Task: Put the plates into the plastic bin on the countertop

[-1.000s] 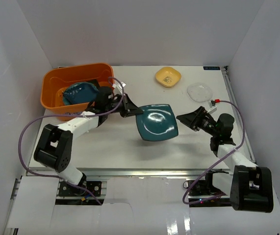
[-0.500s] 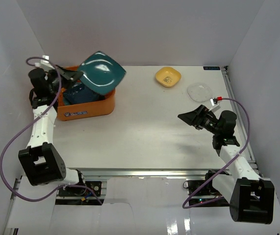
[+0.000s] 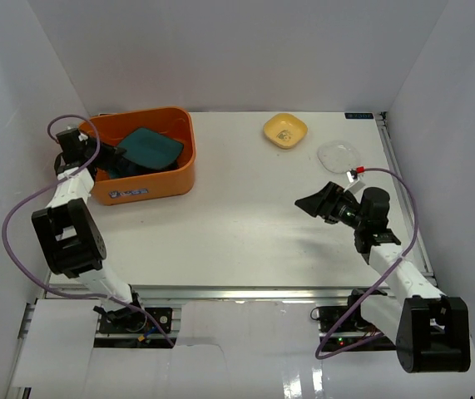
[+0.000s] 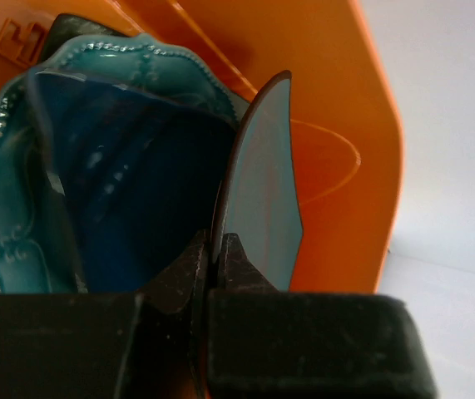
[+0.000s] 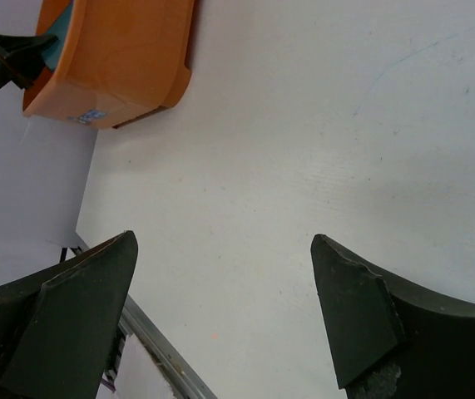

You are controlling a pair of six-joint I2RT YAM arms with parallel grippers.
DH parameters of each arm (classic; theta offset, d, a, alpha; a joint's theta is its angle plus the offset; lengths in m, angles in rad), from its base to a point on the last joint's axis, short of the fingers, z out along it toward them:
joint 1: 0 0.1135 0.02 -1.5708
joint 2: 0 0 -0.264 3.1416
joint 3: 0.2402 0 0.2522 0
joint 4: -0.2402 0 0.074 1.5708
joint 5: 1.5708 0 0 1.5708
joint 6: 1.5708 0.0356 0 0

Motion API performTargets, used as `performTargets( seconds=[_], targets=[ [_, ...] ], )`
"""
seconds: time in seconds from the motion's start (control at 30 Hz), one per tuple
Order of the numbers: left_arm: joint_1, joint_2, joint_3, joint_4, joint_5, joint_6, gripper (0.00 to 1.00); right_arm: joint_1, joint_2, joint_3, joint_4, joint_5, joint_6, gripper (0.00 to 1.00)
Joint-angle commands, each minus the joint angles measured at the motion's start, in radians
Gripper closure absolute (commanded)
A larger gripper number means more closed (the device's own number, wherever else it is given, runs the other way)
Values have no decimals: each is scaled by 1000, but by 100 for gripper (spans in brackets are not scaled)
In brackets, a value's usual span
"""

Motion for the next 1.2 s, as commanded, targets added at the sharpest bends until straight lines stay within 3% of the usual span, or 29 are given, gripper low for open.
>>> performTargets(
  seconds=[0.0, 0.1, 0.2, 0.23, 0.3, 0.33, 0.43, 0.47, 0.6, 0.67, 0.9, 1.17],
  targets=[
    [0, 3, 84, 66, 12, 19, 100, 50, 37, 17, 44, 80, -28, 9],
    [0, 38, 75, 54, -25, 42, 99, 84, 95, 31, 80, 140, -23, 9],
    [-1, 40, 58, 57, -49, 67, 76, 104, 172, 57, 140, 201, 6, 8],
    [-1, 38, 55, 57, -56, 79, 56, 110, 195, 65, 152, 223, 15, 8],
    [-1, 27, 52, 54, -69, 88, 37, 127, 270, 106, 182, 292, 34, 6],
    [-1, 15, 52, 51, -76, 93, 22, 136, 322, 124, 186, 313, 52, 4],
    [-6, -22, 47, 31, -114, 108, 2, 156, 429, 212, 192, 428, 64, 2],
    [-15, -57, 44, 26, -129, 114, 2, 158, 461, 261, 191, 453, 69, 0],
    [-63, -146, 26, 12, -270, 171, 2, 162, 636, 407, 170, 590, 96, 9],
    [-98, -190, 14, 8, -304, 200, 2, 164, 692, 463, 165, 677, 116, 17],
    [-227, -264, 11, -38, -542, 335, 2, 184, 960, 799, 35, 846, 159, 17],
    [-379, -407, -34, -18, -521, 331, 2, 191, 1287, 1235, -191, 909, 127, 18]
  ],
)
